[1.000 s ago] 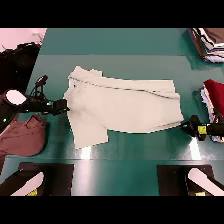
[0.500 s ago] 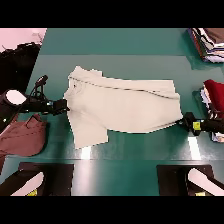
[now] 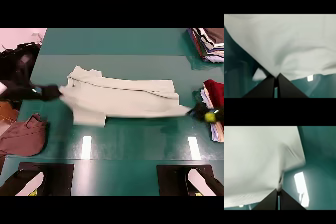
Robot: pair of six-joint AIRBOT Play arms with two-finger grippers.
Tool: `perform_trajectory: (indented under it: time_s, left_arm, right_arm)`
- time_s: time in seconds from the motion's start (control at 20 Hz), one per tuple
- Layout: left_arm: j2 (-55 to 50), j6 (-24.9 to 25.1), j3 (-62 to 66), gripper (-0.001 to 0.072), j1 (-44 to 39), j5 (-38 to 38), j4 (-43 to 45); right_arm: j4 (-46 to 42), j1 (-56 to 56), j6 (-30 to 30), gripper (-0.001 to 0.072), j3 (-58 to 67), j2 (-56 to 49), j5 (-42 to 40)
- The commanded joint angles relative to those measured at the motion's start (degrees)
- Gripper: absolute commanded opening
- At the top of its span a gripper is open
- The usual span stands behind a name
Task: Fold the shirts.
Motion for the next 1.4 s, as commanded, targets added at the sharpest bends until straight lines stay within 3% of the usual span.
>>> perform_trajectory:
  time_s: [0.0, 0.25, 0.45, 0.7, 0.9, 1.15, 1.35]
  left_arm:
    - [5.3, 0.0, 19.0, 0.0028, 0.0, -1.0, 0.5]
    - [6.3, 0.0, 52.6, 0.0027, 0.0, -1.6, 0.8]
    - [6.6, -0.9, 64.2, 0.0027, 0.0, -0.2, 1.2]
    - [6.0, -2.1, 56.0, 0.0027, 0.0, -1.0, 3.0]
    - [0.8, -2.6, 41.4, 0.0027, 0.0, -5.6, 2.4]
    - [-14.0, -1.4, 30.2, 0.0028, 0.0, -7.4, 1.8]
    - [-30.3, 1.4, 29.0, 0.0028, 0.0, -5.1, 1.7]
  right_arm:
    - [-0.5, 1.4, 1.2, 0.0015, 18.9, 6.3, 2.0]
    - [-2.6, 1.9, 1.6, 0.0016, 48.9, 8.1, 2.3]
    - [-10.8, 1.9, 4.5, 0.0016, 64.3, 7.2, 6.2]
    - [-13.9, 1.9, 6.0, 0.0015, 73.6, 1.9, 14.1]
    - [-12.5, 2.8, 6.5, 0.0015, 66.3, -4.8, 17.2]
    - [-18.6, 11.9, 6.5, 0.0015, 51.2, -18.7, 18.1]
    - [-21.3, 16.2, 6.5, 0.0015, 47.2, -33.3, 13.1]
